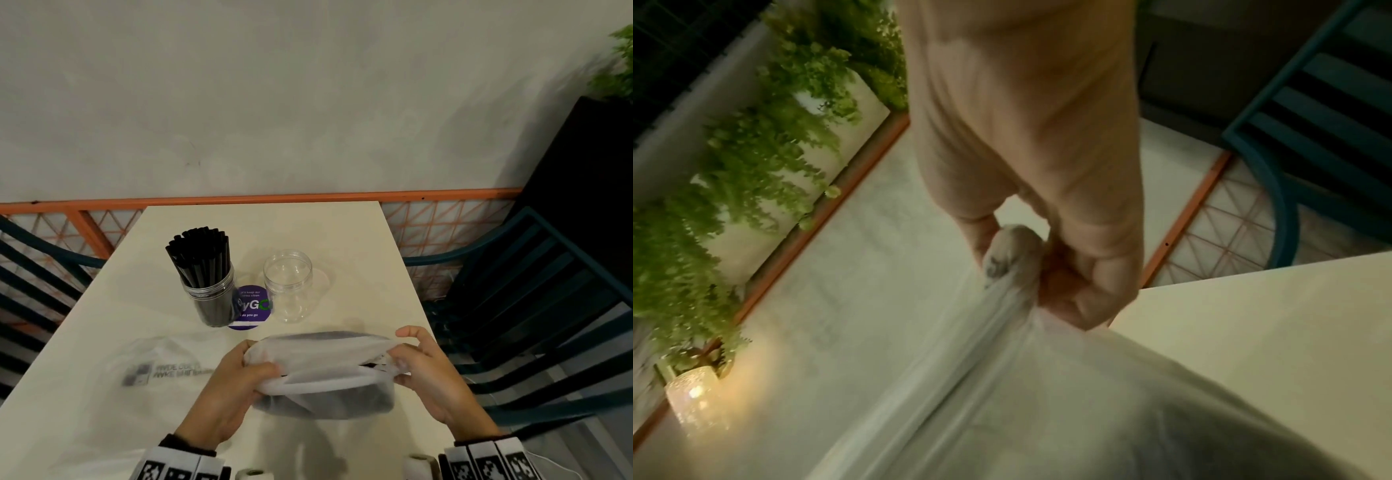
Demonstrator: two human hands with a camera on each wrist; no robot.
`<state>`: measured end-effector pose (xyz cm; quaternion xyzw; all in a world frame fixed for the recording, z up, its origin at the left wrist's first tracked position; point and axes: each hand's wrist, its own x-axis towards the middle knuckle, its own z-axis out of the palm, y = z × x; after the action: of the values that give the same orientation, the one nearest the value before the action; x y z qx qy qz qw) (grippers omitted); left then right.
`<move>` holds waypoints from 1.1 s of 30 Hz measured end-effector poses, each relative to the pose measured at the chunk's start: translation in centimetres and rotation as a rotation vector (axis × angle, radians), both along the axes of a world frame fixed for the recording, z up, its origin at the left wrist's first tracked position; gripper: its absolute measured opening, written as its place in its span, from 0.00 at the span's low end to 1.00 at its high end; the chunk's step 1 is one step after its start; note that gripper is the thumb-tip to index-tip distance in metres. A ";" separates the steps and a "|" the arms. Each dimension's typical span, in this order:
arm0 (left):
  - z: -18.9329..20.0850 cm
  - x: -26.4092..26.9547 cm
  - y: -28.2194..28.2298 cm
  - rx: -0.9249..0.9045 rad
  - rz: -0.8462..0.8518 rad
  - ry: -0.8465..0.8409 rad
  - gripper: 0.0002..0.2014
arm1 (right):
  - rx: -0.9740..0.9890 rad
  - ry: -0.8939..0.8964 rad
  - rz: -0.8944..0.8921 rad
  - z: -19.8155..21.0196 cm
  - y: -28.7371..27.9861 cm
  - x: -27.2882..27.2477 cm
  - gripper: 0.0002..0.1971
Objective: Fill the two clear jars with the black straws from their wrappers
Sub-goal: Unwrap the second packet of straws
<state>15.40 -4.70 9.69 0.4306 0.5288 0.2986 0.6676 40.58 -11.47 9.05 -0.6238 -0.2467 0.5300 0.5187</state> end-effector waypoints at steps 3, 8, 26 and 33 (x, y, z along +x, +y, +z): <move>-0.3 -0.3 -0.2 0.245 -0.138 0.422 0.21 | -0.040 -0.087 -0.055 -0.2 0.5 -0.1 0.06; -1.0 -1.4 -0.7 0.473 -0.184 0.731 0.19 | -0.078 -0.275 -0.095 -2.0 0.5 0.4 0.06; -1.5 -1.5 0.7 -0.268 -0.053 -0.277 0.13 | -0.151 0.598 0.090 -1.1 -0.1 0.6 0.08; -1.4 -0.6 0.1 -0.218 0.000 -0.293 0.12 | -0.043 0.614 0.131 -0.5 -1.1 1.1 0.11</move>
<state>14.77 -4.64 8.32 0.3074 0.4551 0.2992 0.7803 41.69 -12.60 8.55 -0.4281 -0.1070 0.7311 0.5204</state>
